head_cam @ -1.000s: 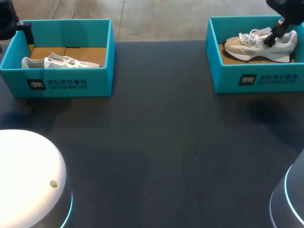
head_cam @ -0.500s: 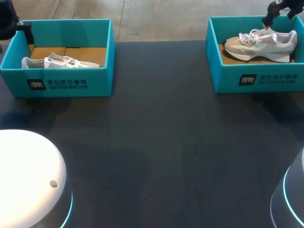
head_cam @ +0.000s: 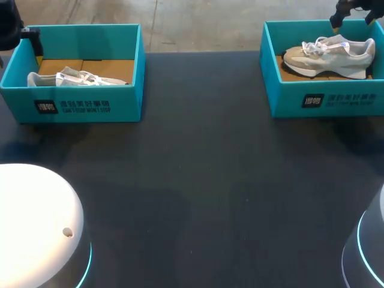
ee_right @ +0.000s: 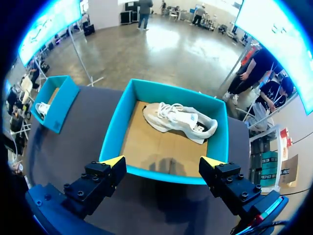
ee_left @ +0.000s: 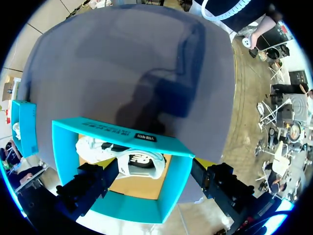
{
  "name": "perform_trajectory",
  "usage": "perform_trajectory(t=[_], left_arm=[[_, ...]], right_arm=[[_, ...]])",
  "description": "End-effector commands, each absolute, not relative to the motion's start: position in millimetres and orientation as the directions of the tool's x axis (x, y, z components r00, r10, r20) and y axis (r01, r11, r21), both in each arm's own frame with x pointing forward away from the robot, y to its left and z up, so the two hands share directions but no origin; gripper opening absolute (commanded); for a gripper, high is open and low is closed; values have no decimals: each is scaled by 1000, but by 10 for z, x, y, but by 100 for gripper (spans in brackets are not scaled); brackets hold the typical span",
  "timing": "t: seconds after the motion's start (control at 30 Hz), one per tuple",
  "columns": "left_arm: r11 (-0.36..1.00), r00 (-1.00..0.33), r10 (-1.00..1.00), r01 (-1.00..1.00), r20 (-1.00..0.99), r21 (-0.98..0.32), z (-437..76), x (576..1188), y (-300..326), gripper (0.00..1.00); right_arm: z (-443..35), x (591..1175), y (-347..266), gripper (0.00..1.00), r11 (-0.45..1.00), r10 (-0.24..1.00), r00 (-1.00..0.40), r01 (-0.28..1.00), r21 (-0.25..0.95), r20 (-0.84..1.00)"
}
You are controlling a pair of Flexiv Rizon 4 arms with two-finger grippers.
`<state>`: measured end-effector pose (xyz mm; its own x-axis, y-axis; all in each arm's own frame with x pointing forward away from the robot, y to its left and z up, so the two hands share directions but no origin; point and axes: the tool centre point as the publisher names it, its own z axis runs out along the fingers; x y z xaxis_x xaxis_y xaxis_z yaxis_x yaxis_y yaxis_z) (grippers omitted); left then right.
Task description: Take the shoe out of the shoebox, open the shoe tongue, remove and reinsert the insole, then place the shoe into the shoebox
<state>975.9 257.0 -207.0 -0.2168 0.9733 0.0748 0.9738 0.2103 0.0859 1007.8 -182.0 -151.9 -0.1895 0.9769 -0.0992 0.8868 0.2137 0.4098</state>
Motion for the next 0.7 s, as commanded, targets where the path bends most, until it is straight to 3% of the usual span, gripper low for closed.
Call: perform_trajectory(t=[0.03, 0.07, 0.1, 0.13, 0.33, 0.7], left_arm=[[210, -216, 973, 974, 76, 87, -2065, 9753, 2574, 100], [210, -216, 973, 974, 76, 87, -2065, 9753, 2574, 100], [210, -216, 973, 974, 76, 87, -2065, 9753, 2574, 100], [210, -216, 973, 974, 76, 87, -2065, 9753, 2574, 100], [210, -216, 973, 974, 76, 87, -2065, 9753, 2574, 100], [210, -216, 973, 974, 76, 87, -2065, 9753, 2574, 100]], right_arm=[[-1525, 10069, -1819, 100, 213, 977, -189, 886, 412, -99], [-1525, 10069, -1819, 100, 213, 977, -189, 886, 412, -99], [-1587, 10118, -1897, 100, 74, 997, -58, 911, 406, -54], [-1609, 10148, -1930, 100, 37, 998, -10, 912, 409, -69], [-1703, 10351, -2058, 100, -126, 985, 162, 914, 386, -63], [-1931, 10774, -2384, 100, -275, 955, 297, 912, 303, -27]])
